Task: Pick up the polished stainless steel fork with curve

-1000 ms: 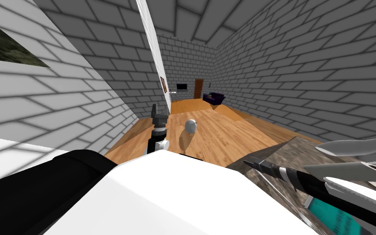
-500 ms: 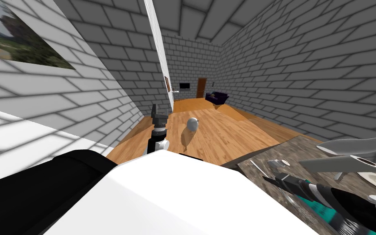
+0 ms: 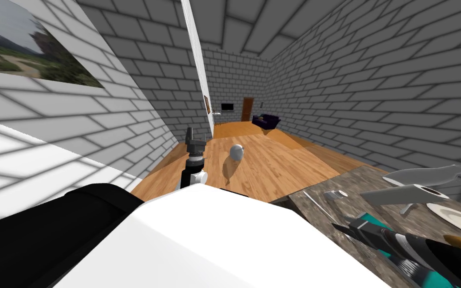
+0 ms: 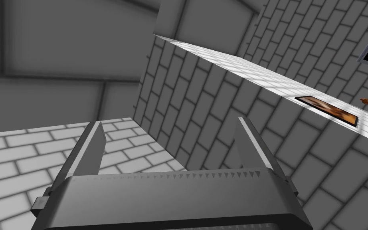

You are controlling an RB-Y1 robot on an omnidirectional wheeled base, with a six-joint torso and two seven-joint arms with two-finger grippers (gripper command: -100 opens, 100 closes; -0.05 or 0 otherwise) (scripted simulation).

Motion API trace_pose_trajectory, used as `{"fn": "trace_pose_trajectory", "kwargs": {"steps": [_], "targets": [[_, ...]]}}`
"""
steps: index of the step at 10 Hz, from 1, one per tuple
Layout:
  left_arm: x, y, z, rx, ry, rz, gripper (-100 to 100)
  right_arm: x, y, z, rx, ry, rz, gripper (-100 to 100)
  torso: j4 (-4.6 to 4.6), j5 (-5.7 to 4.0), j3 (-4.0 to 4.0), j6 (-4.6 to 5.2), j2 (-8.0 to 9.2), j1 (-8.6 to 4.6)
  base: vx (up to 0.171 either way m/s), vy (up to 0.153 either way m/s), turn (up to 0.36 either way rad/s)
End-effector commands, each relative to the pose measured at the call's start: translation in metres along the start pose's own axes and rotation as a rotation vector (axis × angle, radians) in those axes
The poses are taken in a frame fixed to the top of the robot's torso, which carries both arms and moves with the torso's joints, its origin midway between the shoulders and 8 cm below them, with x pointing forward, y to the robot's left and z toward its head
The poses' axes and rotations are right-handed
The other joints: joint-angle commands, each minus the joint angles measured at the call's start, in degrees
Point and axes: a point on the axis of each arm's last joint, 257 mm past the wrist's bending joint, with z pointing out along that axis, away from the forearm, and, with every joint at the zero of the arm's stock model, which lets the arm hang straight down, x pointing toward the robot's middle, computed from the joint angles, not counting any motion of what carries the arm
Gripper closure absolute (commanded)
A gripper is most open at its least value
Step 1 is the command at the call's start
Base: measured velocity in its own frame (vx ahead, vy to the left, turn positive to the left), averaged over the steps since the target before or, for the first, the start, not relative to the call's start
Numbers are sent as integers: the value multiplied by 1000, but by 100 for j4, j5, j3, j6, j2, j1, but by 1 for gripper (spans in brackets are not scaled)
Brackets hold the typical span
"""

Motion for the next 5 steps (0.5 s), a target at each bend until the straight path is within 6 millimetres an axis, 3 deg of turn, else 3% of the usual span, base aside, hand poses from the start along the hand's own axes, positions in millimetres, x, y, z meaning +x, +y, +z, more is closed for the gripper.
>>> {"fn": "trace_pose_trajectory", "kwargs": {"steps": [1, 4, 5], "targets": [[0, 0, 0, 0, 0, 0, 0, 10, 4, 9, 2, 3, 10, -100, 0, 0, 0, 0, 0, 0, 20, -3, 83], [0, 0, 0, 0, 0, 0, 0, 15, 9, 15, 2, 4, 16, -100, -6, -1, -13, -2, -21, -2, 32, -2, 44], [0, 0, 0, 0, 0, 0, 0, 15, 9, 15, 4, 4, 16, 100, -4, 0, -10, -1, -16, -1, 0, 0, 0]]}}
